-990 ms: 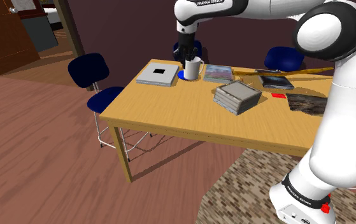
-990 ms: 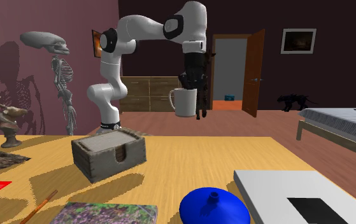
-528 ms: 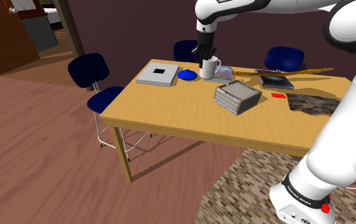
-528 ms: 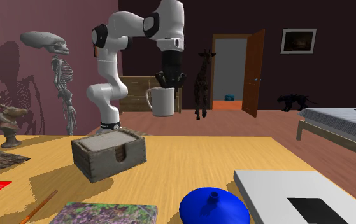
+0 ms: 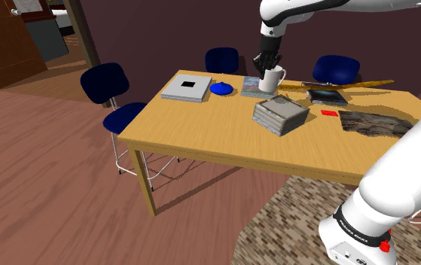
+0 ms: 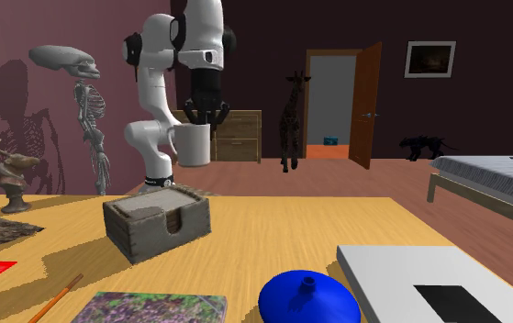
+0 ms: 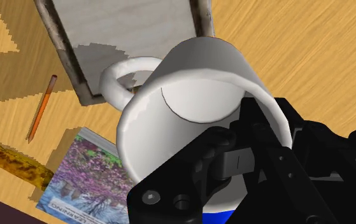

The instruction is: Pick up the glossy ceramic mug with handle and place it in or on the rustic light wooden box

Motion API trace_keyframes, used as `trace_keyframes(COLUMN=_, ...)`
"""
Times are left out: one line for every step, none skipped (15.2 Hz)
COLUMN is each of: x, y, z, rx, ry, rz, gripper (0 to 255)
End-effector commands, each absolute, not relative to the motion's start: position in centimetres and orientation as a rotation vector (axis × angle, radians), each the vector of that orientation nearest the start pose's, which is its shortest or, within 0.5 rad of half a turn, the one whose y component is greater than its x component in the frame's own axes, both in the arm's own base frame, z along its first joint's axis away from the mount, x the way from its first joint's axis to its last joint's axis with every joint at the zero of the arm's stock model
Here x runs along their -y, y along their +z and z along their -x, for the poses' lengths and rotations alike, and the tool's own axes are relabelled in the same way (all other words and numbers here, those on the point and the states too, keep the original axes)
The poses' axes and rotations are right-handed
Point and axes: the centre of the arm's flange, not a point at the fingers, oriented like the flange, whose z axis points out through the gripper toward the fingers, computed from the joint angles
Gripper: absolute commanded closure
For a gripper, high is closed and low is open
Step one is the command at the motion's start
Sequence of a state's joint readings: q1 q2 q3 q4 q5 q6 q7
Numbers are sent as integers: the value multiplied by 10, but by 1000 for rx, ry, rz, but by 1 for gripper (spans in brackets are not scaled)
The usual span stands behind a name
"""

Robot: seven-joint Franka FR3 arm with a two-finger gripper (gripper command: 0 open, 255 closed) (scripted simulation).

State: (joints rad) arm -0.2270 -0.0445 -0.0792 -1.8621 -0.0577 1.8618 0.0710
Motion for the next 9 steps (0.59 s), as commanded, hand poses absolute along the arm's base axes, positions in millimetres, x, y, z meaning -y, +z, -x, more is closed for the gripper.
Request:
trace_keyframes(x=193, y=539, z=-510, rx=-574, ry=-61, rz=3146, gripper=255)
trace_keyframes(x=203, y=540, z=-501, rx=-574, ry=-61, rz=3146, gripper=255)
trace_keyframes(x=213, y=541, z=-492, rx=-574, ry=-61, rz=3146, gripper=255)
trace_keyframes(x=223, y=542, z=-484, rx=-574, ry=-61, rz=3146, gripper=255)
trace_keyframes(x=233, y=542, z=-475, rx=-574, ry=-61, rz=3146, gripper=255)
trace_keyframes(x=243, y=543, z=-466, rx=-574, ry=-61, rz=3146, gripper=255)
trace_keyframes(x=258, y=545, z=-453, rx=-574, ry=-61, rz=3146, gripper=255)
trace_keyframes(x=258, y=540, z=-453, rx=-574, ry=-61, rz=3146, gripper=255)
trace_keyframes(x=258, y=534, z=-453, rx=-574, ry=-61, rz=3146, gripper=255)
